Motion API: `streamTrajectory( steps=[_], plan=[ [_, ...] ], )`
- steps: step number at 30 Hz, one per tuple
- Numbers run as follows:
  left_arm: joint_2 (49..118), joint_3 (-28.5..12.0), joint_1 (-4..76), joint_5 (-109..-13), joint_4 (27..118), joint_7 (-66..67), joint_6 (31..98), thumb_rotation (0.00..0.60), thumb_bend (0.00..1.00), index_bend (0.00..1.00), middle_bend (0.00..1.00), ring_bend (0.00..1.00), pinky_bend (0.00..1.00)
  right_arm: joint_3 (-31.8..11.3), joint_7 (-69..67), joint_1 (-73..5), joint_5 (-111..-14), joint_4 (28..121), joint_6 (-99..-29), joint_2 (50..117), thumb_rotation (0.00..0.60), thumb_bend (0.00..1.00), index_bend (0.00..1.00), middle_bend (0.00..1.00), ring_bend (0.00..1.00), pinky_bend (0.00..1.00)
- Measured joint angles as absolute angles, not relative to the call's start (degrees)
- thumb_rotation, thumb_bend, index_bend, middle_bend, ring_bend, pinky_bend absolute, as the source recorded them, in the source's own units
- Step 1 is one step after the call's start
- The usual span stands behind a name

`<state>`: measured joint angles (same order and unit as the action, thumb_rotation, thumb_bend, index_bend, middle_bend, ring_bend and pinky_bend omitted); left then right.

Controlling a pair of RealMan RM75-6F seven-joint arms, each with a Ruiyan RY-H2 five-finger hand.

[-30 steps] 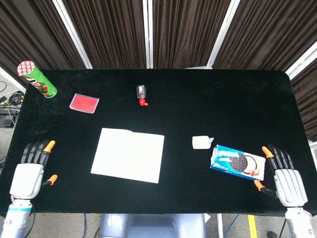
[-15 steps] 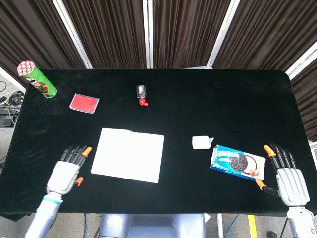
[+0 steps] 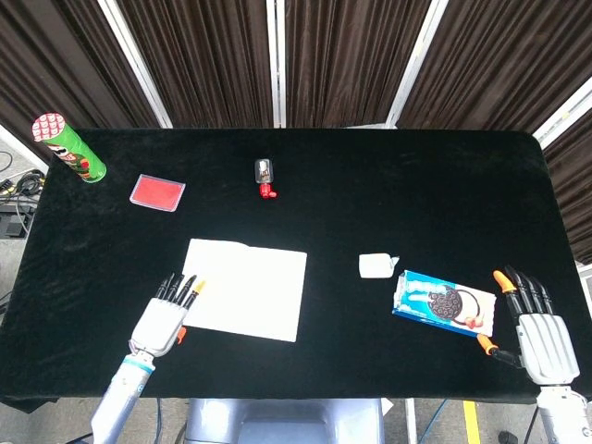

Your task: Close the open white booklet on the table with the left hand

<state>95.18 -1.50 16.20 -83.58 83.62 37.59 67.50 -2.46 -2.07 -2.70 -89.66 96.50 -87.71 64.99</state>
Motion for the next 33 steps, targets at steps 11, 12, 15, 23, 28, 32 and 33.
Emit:
streamTrajectory(
  steps=[11, 12, 15, 23, 28, 32, 33],
  plan=[
    [97.05, -1.56, 17.46, -82.33, 81.33, 38.2, 67.3, 0.6, 0.3, 0.0, 0.0, 0.0, 0.0, -2.39, -2.48, -2.66, -89.83, 96.74, -87.72, 64.74, 0.6, 0.09, 0.0, 0.0, 0.0, 0.0],
    [97.11, -1.55, 17.52, -82.26, 81.18, 38.21, 67.31, 0.6, 0.3, 0.0, 0.0, 0.0, 0.0, -2.36, -2.47, -2.64, -89.89, 96.78, -87.76, 64.74, 0.6, 0.09, 0.0, 0.0, 0.0, 0.0],
    [97.6, -1.63, 17.7, -81.96, 80.38, 37.94, 67.32, 0.6, 0.32, 0.0, 0.0, 0.0, 0.0, -2.31, -2.43, -2.6, -89.97, 96.87, -87.81, 64.72, 0.6, 0.09, 0.0, 0.0, 0.0, 0.0],
    [99.18, -0.92, 18.16, -83.49, 77.68, 36.76, 68.51, 0.6, 0.55, 0.0, 0.0, 0.0, 0.0, -2.3, -2.47, -2.57, -90.03, 96.95, -87.86, 64.68, 0.6, 0.08, 0.0, 0.0, 0.0, 0.0],
    [99.23, -0.52, 18.11, -85.59, 77.94, 35.15, 70.68, 0.6, 0.56, 0.0, 0.0, 0.0, 0.0, -2.26, -2.49, -2.58, -89.95, 96.88, -87.7, 64.71, 0.6, 0.08, 0.0, 0.0, 0.0, 0.0],
    [98.56, -0.34, 18.2, -88.66, 79.02, 33.64, 73.59, 0.6, 0.56, 0.0, 0.0, 0.0, 0.0, -2.19, -2.32, -2.58, -90.1, 96.9, -87.71, 64.77, 0.6, 0.08, 0.0, 0.0, 0.0, 0.0],
    [98.39, -0.36, 18.29, -89.26, 79.31, 33.42, 74.12, 0.6, 0.56, 0.0, 0.0, 0.0, 0.0, -2.15, -2.27, -2.55, -90.15, 96.94, -87.75, 64.79, 0.6, 0.08, 0.0, 0.0, 0.0, 0.0]
  ],
)
